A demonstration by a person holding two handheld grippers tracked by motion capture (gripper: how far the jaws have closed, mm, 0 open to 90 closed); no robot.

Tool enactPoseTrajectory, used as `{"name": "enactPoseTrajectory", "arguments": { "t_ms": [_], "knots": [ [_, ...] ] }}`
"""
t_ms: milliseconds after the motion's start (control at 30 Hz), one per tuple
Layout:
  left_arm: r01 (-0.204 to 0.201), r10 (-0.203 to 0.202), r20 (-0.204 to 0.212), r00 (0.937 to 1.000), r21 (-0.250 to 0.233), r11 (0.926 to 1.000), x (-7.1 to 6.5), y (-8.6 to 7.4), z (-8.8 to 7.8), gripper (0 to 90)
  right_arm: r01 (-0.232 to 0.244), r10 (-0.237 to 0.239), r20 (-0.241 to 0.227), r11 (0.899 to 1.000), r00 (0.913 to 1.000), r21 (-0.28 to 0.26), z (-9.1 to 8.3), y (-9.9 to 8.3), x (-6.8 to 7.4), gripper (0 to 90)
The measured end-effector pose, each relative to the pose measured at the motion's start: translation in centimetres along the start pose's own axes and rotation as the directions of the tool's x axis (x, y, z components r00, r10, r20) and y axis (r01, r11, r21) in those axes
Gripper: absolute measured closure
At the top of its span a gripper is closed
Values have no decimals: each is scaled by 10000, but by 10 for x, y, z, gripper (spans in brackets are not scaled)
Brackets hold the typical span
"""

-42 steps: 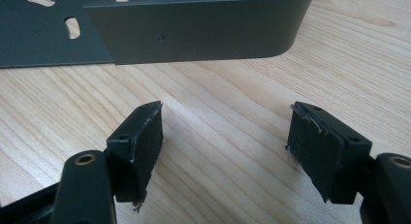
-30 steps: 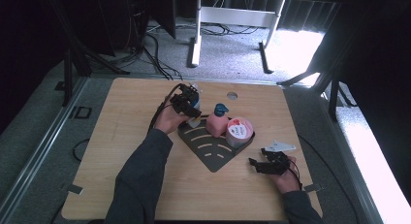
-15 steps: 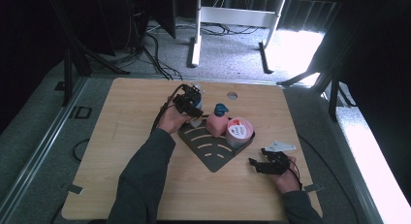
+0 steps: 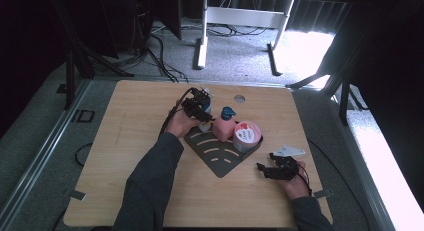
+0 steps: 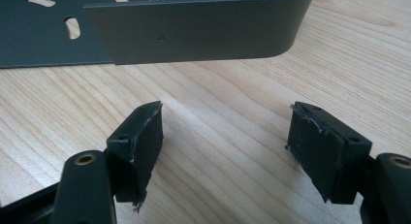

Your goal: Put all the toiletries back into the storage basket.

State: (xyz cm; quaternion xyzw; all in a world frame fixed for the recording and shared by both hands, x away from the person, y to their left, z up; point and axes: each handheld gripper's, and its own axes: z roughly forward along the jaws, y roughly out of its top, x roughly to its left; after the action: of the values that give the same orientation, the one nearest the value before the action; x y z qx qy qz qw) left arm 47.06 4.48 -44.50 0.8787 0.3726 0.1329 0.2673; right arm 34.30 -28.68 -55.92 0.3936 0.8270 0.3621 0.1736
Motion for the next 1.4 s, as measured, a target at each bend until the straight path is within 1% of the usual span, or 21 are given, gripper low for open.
{"name": "enactPoseTrajectory", "arguments": {
  "t_ms": [100, 333, 500, 767, 1100, 1200, 1400],
  "knots": [
    [-24, 24, 71, 10000, -14, 10000, 0, 0, 3, 543, 0, 0, 2, 10000, 10000, 2, 0, 0, 0, 281],
    [-64, 63, 94, 9999, 104, 9999, 0, 1, 9, 543, -5, 5, -2, 10000, 10000, -5, 0, 0, 0, 281],
    [78, -79, 158, 9998, 69, 9999, 0, 2, 13, 543, -12, 12, -6, 10000, 10000, -2, 0, 0, 0, 281],
    [133, -136, 229, 9996, 108, 9999, 0, 2, 17, 543, -16, 16, -7, 10000, 10000, -9, 0, 0, 0, 281],
    [102, -105, 276, 9996, 114, 9999, 0, 2, 21, 543, -24, 24, -10, 10000, 10000, -19, 0, 0, 0, 281],
    [29, -32, 279, 9996, 119, 9999, 0, 2, 22, 543, -25, 25, -14, 10000, 10000, -20, 0, 0, 0, 281],
    [65, -68, 337, 9994, 107, 9999, 1, 1, 24, 543, 3, -3, -2, 10000, 10000, -7, 0, 0, 0, 281]
  ]
}}
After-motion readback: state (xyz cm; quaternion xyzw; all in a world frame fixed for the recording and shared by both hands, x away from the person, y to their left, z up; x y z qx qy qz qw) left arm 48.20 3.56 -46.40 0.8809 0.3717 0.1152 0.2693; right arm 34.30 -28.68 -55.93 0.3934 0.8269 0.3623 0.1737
